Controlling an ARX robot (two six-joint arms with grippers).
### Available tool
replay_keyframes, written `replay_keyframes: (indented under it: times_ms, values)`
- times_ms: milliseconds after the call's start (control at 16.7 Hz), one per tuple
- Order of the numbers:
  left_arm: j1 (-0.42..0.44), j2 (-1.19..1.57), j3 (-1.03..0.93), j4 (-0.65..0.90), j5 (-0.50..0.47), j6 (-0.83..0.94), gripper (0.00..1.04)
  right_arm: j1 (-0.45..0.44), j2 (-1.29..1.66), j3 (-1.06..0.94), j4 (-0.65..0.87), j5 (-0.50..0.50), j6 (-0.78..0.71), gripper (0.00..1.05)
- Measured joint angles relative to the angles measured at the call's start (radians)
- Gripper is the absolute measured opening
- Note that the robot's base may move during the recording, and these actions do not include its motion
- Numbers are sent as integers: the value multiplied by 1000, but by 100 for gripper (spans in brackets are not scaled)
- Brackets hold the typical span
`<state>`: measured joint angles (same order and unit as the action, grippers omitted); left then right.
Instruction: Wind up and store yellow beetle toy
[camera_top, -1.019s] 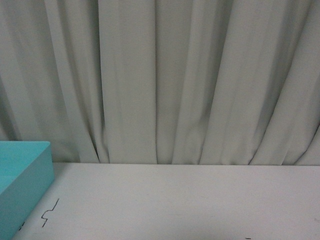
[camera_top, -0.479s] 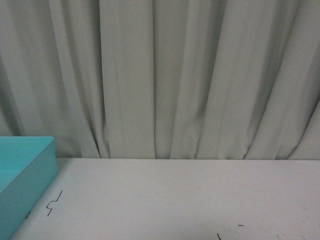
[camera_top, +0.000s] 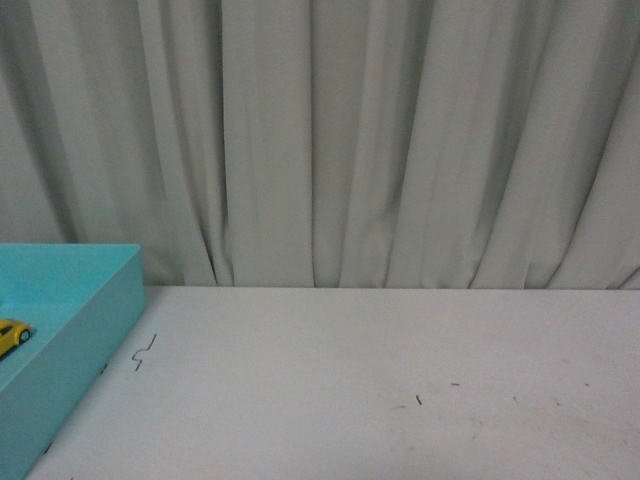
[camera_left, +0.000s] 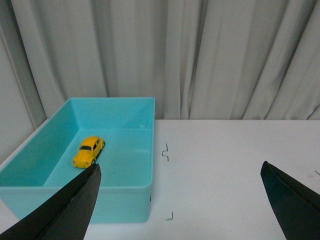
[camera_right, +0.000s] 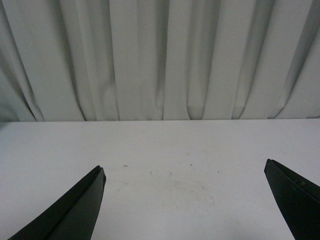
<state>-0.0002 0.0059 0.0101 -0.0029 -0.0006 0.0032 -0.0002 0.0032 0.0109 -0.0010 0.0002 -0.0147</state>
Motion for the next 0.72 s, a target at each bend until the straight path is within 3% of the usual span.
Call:
replay_keyframes:
  times_ms: [719]
  values:
    - [0, 0, 0, 1, 0, 0, 98, 0, 0, 0, -2, 0, 0, 98]
